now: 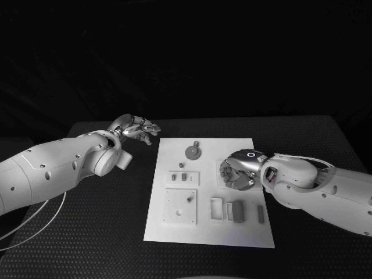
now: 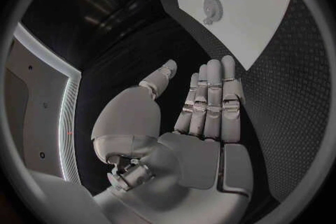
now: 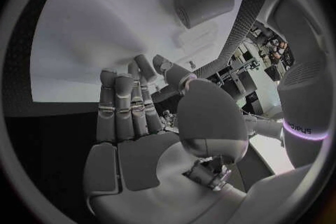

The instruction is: Assemble the parts on the task board

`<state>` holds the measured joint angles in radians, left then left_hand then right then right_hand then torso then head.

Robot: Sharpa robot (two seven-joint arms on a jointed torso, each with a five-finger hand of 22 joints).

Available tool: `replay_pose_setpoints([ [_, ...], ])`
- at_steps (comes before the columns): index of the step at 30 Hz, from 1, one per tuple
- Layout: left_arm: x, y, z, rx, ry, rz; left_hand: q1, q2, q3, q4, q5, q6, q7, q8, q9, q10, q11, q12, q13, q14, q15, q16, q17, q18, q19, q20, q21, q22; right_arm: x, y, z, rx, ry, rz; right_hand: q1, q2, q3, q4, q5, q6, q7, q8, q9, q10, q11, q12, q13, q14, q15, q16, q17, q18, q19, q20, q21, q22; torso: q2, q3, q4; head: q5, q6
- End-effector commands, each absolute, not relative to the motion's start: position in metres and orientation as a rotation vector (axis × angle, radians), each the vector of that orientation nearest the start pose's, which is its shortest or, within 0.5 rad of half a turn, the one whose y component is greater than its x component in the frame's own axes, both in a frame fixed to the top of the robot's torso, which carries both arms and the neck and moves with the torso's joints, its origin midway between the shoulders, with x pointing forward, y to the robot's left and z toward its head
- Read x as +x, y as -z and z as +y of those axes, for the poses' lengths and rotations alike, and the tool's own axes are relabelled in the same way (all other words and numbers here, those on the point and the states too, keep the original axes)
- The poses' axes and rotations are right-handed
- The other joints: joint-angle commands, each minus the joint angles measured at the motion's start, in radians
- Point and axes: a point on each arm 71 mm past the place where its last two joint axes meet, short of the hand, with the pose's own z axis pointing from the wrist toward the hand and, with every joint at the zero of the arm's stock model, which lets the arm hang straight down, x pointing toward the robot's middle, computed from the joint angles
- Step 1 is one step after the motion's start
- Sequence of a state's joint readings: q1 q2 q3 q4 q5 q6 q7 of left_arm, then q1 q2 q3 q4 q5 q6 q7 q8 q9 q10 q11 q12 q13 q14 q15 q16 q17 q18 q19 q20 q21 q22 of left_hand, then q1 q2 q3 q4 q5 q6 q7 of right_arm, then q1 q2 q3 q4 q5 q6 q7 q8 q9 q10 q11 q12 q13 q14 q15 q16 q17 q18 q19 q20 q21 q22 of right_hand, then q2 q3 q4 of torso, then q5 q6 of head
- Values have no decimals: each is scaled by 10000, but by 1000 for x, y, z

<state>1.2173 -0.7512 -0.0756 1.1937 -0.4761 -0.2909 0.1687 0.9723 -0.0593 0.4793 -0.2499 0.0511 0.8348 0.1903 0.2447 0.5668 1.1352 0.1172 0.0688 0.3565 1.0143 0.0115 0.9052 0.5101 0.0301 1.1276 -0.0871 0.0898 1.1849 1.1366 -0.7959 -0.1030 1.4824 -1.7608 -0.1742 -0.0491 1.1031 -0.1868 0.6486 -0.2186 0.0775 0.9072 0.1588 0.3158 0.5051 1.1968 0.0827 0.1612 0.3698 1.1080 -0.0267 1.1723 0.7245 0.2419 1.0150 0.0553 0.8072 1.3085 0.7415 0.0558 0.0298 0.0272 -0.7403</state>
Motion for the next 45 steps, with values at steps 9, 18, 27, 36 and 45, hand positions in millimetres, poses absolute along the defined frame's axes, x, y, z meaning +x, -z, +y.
replay_pose_setpoints([
  [9, 541, 207, 260, -7696, 10582, 16404, -37, 30, -61, 22, 33, -63, 16, 37, 6, -79, 23, 5, 17, 74, 4, -43, 21, 119, 60, 5, -62, -16, 459, 246, -175, -5799, -5449, 17582, 171, 215, 51, 141, 9, 145, -83, 75, 63, 205, -125, 153, 329, 125, -127, -27, 37, 199, 130, -88, 4, 154, 3, -5, 5, -4, -15],
  [18, 541, 207, 260, -7700, 10575, 16404, -38, 38, -62, 24, 33, -63, 16, 40, 6, -82, 24, 5, 18, 74, 6, -46, 24, 119, 61, 5, -65, -16, 457, 245, -172, -5980, -5430, 17094, 345, 1357, 837, -101, 51, 878, -380, 370, 243, 870, -446, 457, 900, 612, -442, 212, 225, 199, 517, -266, 274, 192, 1, -2, -1, -2, -33],
  [27, 541, 207, 261, -7710, 10552, 16390, -35, 46, -60, 23, 34, -61, 16, 44, 6, -82, 24, 6, 20, 74, 6, -48, 28, 120, 62, 5, -69, -15, 456, 244, -171, -6019, -5432, 16862, 309, 1344, 1131, -150, 32, 1057, -459, 442, 342, 1060, -534, 491, 1086, 739, -520, 293, 347, 199, 652, -358, 415, 203, 2, -2, 6, 2, -55],
  [36, 542, 207, 261, -7719, 10531, 16386, -30, 52, -59, 20, 34, -60, 14, 50, 6, -83, 24, 6, 23, 75, 6, -51, 33, 120, 65, 5, -74, -15, 452, 238, -169, -5538, -5913, 16769, 300, 1328, 1175, -161, 29, 1099, -480, 465, 385, 1109, -555, 497, 1145, 777, -541, 314, 384, 199, 686, -381, 455, 203, 0, -2, 5, 26, -72],
  [45, 542, 207, 262, -7731, 10511, 16390, -28, 52, -61, 16, 34, -60, 14, 54, 6, -85, 25, 7, 26, 76, 6, -54, 38, 120, 67, 5, -78, -14, 451, 219, -165, -4986, -6530, 16467, 298, 1330, 1191, -166, 30, 1102, -483, 466, 397, 1110, -559, 490, 1160, 779, -546, 310, 392, 199, 691, -387, 463, 201, 1, -11, -3, 63, -72],
])
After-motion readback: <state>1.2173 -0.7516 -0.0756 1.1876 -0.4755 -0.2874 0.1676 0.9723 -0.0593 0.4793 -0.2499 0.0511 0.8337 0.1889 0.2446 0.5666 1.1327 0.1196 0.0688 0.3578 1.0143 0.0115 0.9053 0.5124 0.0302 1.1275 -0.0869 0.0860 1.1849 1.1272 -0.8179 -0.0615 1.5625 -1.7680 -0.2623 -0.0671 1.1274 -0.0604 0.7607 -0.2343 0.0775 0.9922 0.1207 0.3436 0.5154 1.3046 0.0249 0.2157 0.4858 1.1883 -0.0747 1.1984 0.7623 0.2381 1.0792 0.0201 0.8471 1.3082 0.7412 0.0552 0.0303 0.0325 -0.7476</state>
